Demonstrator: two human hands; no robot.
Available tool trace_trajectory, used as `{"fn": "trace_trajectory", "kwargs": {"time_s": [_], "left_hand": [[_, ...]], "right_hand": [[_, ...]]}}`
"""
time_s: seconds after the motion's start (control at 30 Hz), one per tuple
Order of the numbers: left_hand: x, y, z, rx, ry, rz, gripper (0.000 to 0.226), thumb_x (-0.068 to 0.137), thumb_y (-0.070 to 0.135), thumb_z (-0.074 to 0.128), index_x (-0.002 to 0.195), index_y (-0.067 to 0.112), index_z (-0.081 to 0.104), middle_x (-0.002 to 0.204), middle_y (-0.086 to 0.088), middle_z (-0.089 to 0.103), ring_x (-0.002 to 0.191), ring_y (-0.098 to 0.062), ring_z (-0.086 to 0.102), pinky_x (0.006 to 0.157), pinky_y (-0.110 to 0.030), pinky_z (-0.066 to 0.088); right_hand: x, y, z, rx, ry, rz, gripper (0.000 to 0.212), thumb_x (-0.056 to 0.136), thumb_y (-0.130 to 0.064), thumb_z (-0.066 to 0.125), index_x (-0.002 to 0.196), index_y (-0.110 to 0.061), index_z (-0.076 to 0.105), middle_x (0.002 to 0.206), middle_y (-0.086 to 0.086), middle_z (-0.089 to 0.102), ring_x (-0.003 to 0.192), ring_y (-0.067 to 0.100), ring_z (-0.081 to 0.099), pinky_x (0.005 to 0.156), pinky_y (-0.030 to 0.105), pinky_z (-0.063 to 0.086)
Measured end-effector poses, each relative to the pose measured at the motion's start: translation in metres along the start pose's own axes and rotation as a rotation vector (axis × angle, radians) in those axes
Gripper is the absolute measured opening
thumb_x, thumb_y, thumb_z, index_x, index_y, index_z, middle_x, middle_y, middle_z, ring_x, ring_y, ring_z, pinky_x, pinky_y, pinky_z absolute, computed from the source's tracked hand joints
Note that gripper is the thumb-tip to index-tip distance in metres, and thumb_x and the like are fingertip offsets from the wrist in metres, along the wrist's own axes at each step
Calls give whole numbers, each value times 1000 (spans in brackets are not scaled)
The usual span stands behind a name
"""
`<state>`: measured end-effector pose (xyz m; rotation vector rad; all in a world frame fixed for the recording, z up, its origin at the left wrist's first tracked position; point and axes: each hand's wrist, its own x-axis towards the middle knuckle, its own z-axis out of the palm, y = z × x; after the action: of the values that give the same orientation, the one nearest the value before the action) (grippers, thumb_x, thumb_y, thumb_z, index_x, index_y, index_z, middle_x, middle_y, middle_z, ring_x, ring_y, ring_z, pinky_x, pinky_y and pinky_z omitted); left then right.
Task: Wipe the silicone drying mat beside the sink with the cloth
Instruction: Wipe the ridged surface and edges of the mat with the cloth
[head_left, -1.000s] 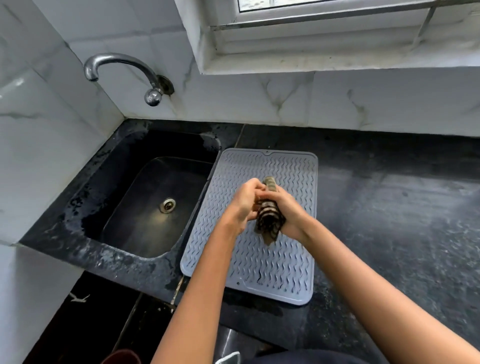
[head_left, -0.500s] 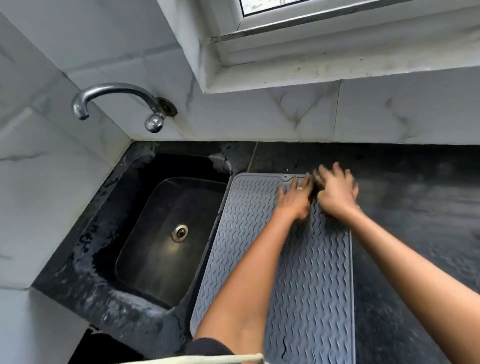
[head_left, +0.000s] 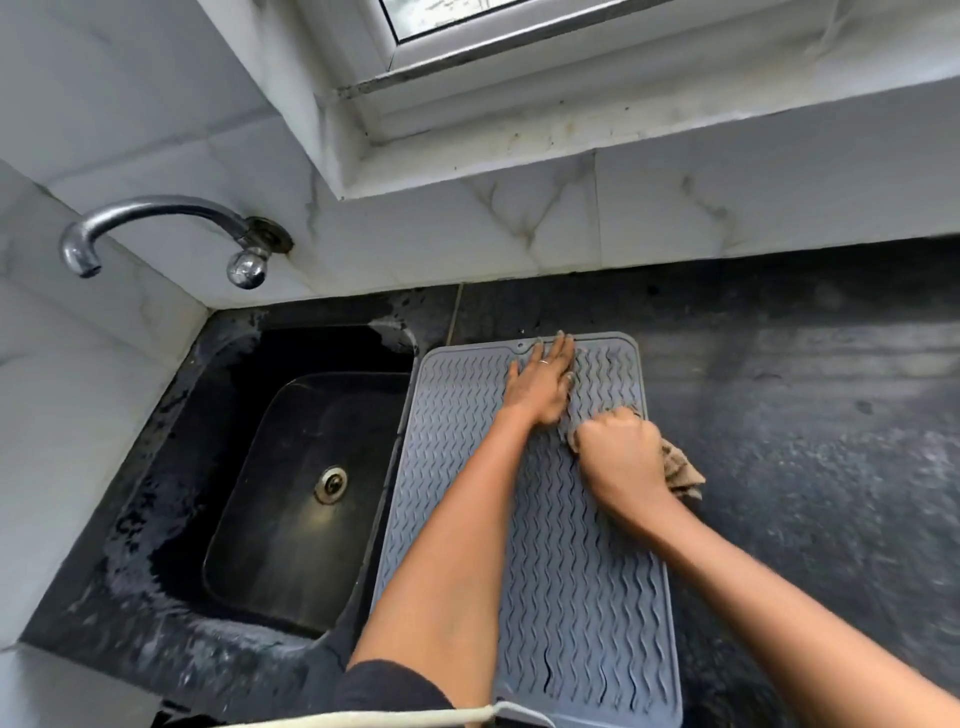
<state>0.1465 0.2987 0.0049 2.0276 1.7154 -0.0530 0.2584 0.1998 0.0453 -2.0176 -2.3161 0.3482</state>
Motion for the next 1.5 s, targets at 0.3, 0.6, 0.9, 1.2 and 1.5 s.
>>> {"fn": "trace_trajectory", "kwargs": {"time_s": [0.3, 0.6, 0.9, 1.2, 1.5], "left_hand": [[-24, -14, 22, 84, 223, 46, 51, 102, 26, 28, 151, 18, 15, 160, -1, 14, 148, -19, 9, 118, -37, 7], [-21, -16, 27, 92, 222, 37, 51, 103, 30, 21, 152, 21, 7, 161, 3, 7, 148, -15, 1, 119, -37, 1], [-57, -13, 28, 131, 253, 51, 67, 90, 47, 2, 151, 21, 13, 160, 3, 12, 148, -20, 4, 110, -42, -19], [-61, -23, 41, 89, 229, -17, 52, 102, 33, 16, 151, 28, 3, 160, 10, 2, 148, -14, 0, 116, -40, -10], [-69, -19, 37, 109, 195, 1, 54, 101, 37, 16, 151, 24, 0, 160, 6, -1, 148, -17, -2, 115, -40, -14]], "right_hand": [[80, 9, -2, 179, 53, 60, 35, 85, -9, 47, 118, -6, 59, 122, 15, 55, 115, 36, 43, 90, 44, 42], [-11, -4, 38, 162, 260, 16, 21, 62, -1, 43, 62, -10, 62, 66, 5, 61, 69, 29, 54, 56, 34, 37], [64, -10, -7, 437, 344, 132, 41, 75, -1, 51, 111, -14, 67, 122, 6, 61, 118, 29, 45, 95, 40, 34], [3, -19, 55, 161, 385, 69, 24, 69, -1, 48, 78, -9, 69, 80, 9, 69, 79, 31, 59, 66, 39, 43], [-17, -11, 21, 561, 458, 200, 22, 65, -10, 48, 60, -13, 69, 63, 7, 67, 59, 24, 54, 57, 29, 39]]}}
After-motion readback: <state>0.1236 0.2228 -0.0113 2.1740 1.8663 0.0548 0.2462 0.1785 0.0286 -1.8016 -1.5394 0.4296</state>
